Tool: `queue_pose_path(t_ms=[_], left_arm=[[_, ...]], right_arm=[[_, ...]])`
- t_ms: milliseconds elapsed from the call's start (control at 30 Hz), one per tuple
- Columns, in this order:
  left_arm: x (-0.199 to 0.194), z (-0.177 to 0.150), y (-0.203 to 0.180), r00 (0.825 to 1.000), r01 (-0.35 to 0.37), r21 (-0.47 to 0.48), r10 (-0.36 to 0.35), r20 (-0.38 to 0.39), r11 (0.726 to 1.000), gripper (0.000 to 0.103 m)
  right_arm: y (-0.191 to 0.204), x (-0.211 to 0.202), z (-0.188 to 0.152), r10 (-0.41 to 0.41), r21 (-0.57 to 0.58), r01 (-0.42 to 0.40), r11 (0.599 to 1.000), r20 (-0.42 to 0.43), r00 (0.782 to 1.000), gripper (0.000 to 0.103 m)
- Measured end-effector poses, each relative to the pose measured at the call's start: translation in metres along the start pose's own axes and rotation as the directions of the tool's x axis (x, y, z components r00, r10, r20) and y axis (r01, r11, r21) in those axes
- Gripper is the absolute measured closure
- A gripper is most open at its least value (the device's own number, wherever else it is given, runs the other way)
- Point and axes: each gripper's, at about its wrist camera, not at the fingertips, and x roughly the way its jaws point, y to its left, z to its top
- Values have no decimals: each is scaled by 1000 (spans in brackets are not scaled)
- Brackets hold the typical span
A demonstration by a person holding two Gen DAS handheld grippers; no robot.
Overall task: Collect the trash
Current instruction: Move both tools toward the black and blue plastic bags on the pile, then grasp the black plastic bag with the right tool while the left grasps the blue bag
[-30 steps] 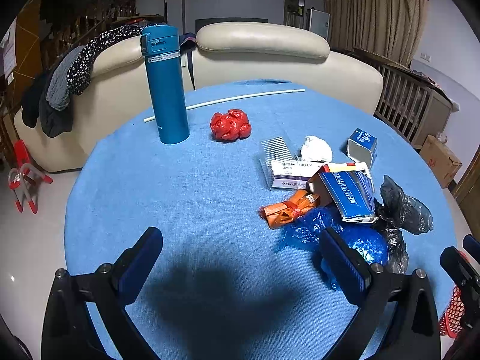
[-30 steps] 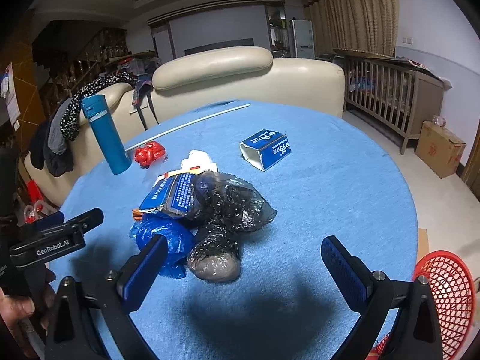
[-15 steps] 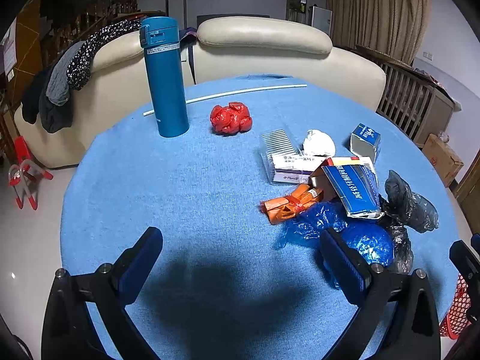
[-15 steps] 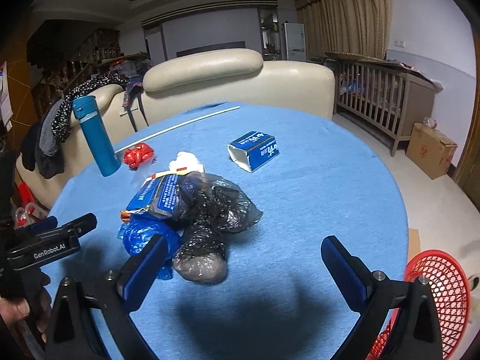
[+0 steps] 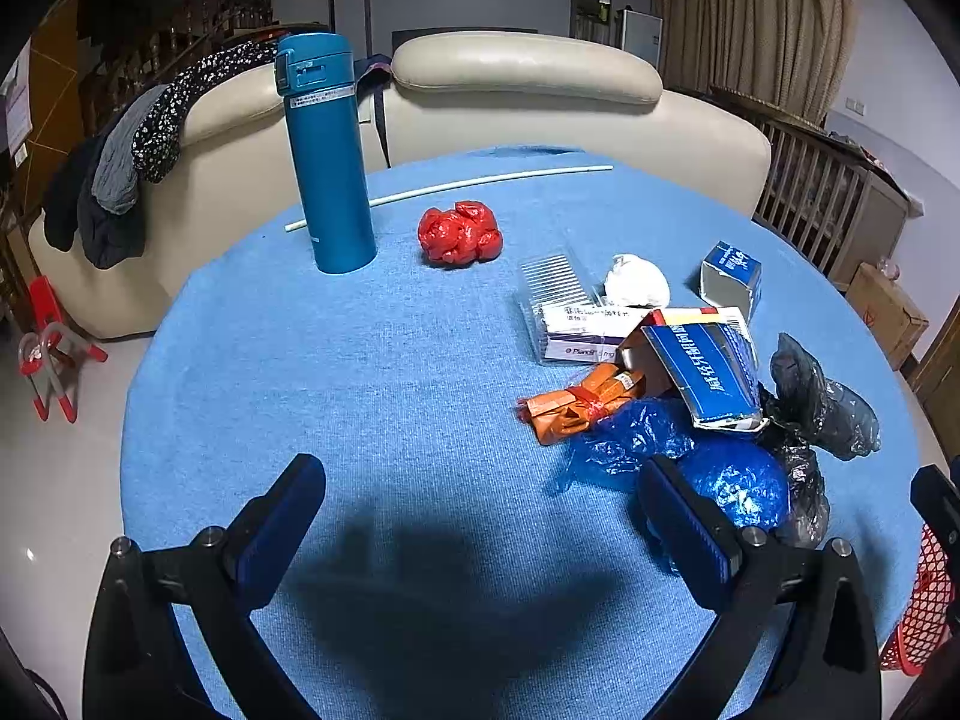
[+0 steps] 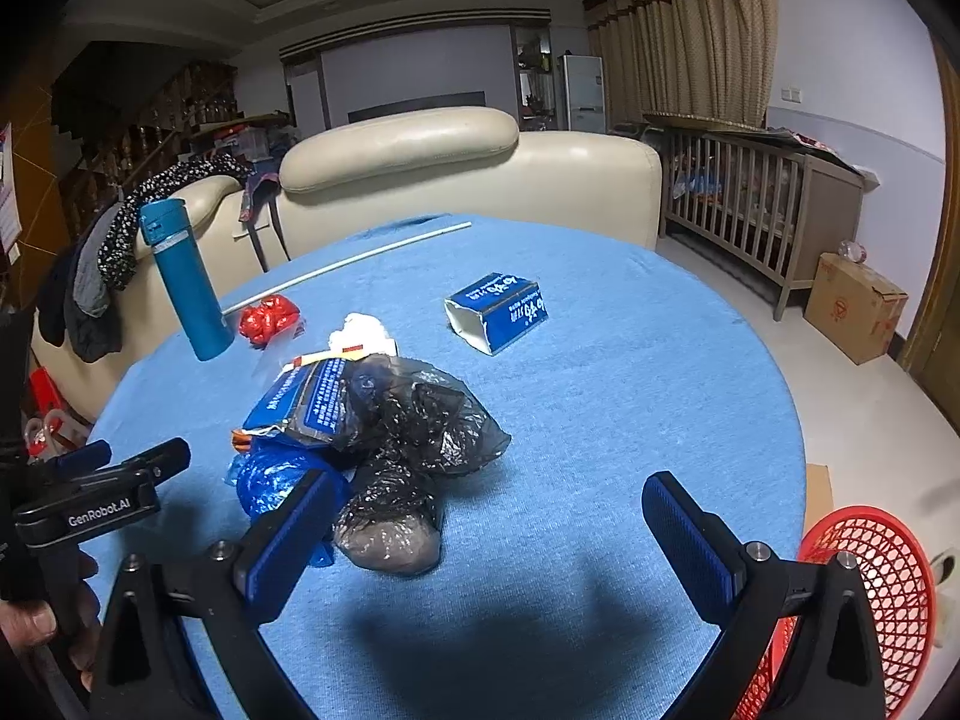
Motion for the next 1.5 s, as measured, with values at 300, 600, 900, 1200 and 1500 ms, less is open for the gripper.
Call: queue_pose_path(t_ms=[300, 600, 900, 1200, 1500], left_arm=[[-4, 0, 0, 1000, 18, -1, -18, 5, 1000, 0], [-4, -7, 14, 999, 32, -39, -32, -1, 999, 0], [1, -21, 22, 999, 30, -66, -32, -32, 997, 0], [-1, -16, -3, 995, 89, -6, -89, -35, 996, 0], [7, -4, -53, 984, 173, 81, -168, -59, 982, 0]], right_arm=[[6, -3, 1, -23, -14, 23, 1000, 17, 1000, 0], [-4, 10, 0, 60, 25, -59, 998, -53, 997, 0], [-11, 67, 12, 265, 164, -233, 959, -213, 940, 0], [8, 113, -7, 351, 237, -280, 930, -347, 870, 56], [-17, 85, -13, 389, 272, -320, 907, -255, 885, 62]])
